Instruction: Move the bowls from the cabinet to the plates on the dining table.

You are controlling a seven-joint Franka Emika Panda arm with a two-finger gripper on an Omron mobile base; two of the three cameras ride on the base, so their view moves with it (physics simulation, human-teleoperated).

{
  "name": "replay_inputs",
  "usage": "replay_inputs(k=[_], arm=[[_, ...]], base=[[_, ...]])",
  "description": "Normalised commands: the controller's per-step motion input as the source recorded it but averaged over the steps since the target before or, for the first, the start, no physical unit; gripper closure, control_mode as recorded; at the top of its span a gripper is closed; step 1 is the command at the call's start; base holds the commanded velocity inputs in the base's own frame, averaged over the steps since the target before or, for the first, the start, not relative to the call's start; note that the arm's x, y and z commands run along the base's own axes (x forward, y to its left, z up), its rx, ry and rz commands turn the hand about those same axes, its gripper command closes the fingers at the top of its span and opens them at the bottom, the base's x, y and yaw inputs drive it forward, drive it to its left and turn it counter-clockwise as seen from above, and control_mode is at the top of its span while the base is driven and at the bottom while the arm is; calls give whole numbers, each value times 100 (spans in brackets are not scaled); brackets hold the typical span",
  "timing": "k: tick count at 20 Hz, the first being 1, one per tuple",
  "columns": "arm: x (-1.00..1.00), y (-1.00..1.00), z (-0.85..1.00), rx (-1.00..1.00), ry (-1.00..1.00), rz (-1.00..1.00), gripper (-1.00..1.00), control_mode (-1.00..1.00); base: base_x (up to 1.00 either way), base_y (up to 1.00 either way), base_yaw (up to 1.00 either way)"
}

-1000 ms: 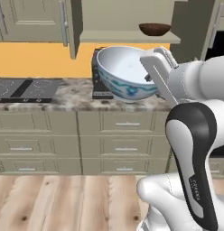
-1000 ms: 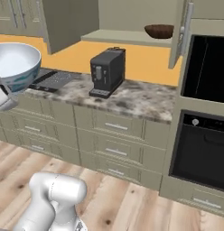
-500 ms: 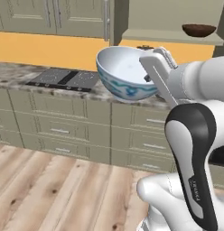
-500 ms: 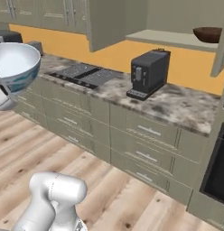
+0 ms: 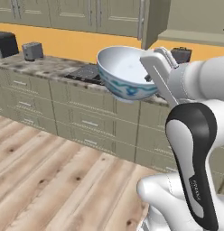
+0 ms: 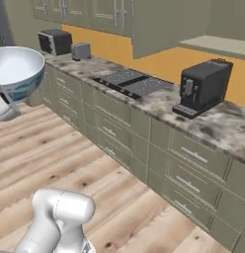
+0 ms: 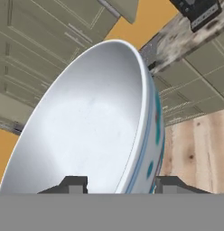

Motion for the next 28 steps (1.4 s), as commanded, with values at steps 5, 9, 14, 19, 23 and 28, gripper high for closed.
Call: replay_inputs(k=[5, 9, 14, 19, 23, 28], arm=[[0, 0, 0, 0, 0, 0, 100, 100], [0, 0, 0, 0, 0, 0, 100, 100], [0, 0, 0, 0, 0, 0, 100, 100], [0, 0, 0, 0, 0, 0, 100, 100], [0, 0, 0, 0, 0, 0, 100, 100], [0, 0, 0, 0, 0, 0, 100, 100]], base=[[0, 0, 48], [0, -9, 49], [0, -32, 42], [0, -41, 38], [0, -40, 40], [1, -48, 44]])
